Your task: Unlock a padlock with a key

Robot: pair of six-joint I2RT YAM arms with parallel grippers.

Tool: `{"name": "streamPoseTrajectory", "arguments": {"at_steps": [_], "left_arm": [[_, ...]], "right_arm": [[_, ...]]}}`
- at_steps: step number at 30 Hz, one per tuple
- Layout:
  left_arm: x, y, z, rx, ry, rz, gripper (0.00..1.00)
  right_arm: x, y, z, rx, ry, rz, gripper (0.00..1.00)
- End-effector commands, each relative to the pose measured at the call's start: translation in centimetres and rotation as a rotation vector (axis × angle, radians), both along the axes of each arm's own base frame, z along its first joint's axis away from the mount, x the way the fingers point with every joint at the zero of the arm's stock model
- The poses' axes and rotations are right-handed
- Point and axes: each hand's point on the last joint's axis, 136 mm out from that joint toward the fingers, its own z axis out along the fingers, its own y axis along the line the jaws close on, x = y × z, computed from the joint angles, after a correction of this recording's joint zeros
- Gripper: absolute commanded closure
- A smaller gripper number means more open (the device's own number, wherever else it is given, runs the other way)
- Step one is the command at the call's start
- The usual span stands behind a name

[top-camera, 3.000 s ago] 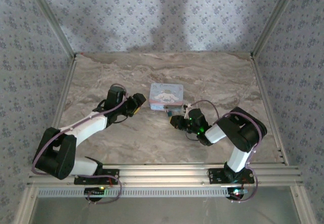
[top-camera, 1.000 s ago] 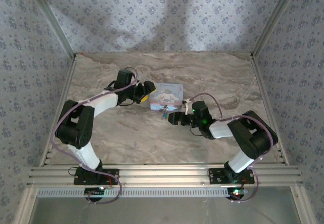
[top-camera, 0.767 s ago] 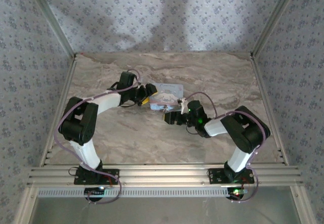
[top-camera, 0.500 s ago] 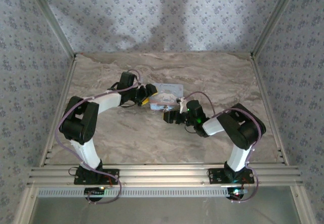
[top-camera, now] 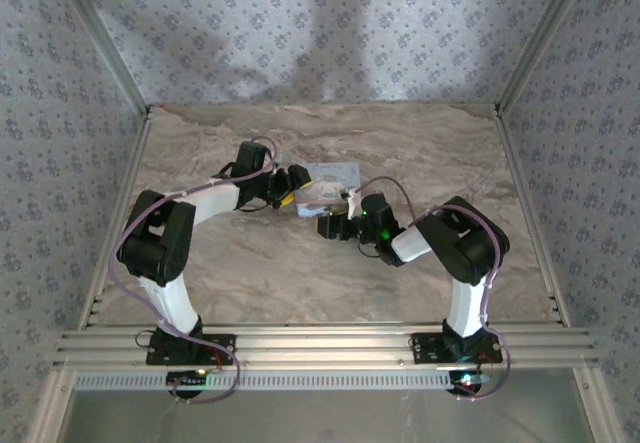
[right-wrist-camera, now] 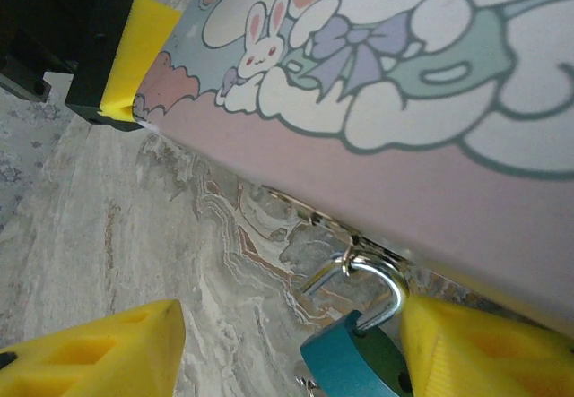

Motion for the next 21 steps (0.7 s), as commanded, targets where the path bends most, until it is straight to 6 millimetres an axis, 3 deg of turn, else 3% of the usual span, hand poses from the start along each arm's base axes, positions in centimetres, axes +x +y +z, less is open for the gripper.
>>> {"name": "streamPoseTrajectory", "arguments": {"at_steps": [1,13,21], "left_arm": [[-0.3,-0.2,-1.0,0.013,0.005,-0.011,0.23],[-0.4,-0.2,-1.1,0.012,0.005,-0.007,0.23],[-0.4,-0.1,-1.2,0.013,0.004,-0.005,0.23]], "right_arm": [[-1.3,-0.3,-3.0,-0.059,0.086,0.012,0.39],[-2.0,-1.5,-3.8,-0.086,0.119,-0.01,0.54],[-1.8,-1.7,-4.0,-0.096,0.131,-0.027,0.73]]}}
